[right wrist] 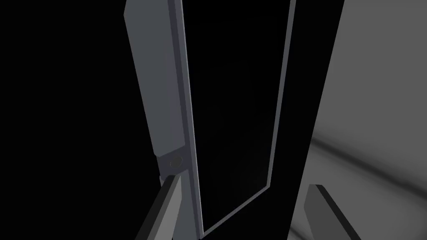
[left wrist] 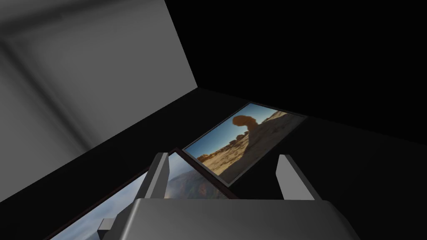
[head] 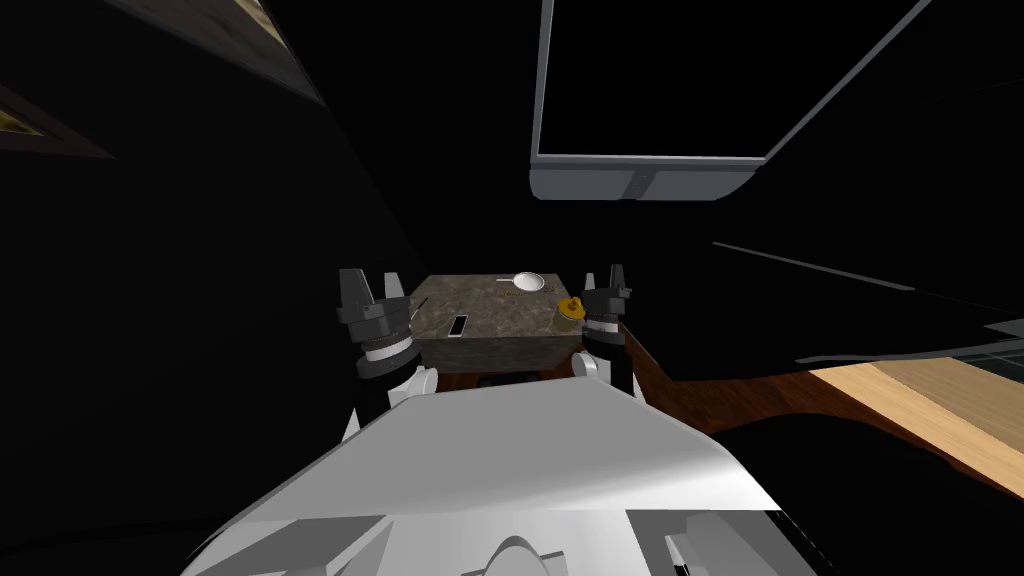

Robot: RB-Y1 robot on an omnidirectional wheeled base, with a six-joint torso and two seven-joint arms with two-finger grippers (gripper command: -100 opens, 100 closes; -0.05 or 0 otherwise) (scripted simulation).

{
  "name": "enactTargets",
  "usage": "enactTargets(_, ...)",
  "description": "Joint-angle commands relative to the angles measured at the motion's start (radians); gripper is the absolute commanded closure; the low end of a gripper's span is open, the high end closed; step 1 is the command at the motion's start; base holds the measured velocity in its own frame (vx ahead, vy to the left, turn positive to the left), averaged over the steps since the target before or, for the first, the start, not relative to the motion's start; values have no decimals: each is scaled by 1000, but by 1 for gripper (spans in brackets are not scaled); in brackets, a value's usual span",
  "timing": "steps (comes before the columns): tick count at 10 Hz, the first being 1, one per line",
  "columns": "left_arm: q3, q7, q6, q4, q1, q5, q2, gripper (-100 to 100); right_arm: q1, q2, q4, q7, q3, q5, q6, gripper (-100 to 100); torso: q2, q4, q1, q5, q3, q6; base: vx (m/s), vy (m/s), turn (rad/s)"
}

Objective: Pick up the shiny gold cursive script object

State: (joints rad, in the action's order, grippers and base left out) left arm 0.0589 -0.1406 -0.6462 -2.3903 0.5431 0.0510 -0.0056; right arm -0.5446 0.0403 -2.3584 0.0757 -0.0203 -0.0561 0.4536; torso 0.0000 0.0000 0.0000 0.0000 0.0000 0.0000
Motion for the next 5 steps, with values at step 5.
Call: enactTargets(5,0,0,0,0,0,0,0,0,-113,-159,-4,-81,-52,-32,-18,-100,10,2,0,0,6,0,-122,-5,79)
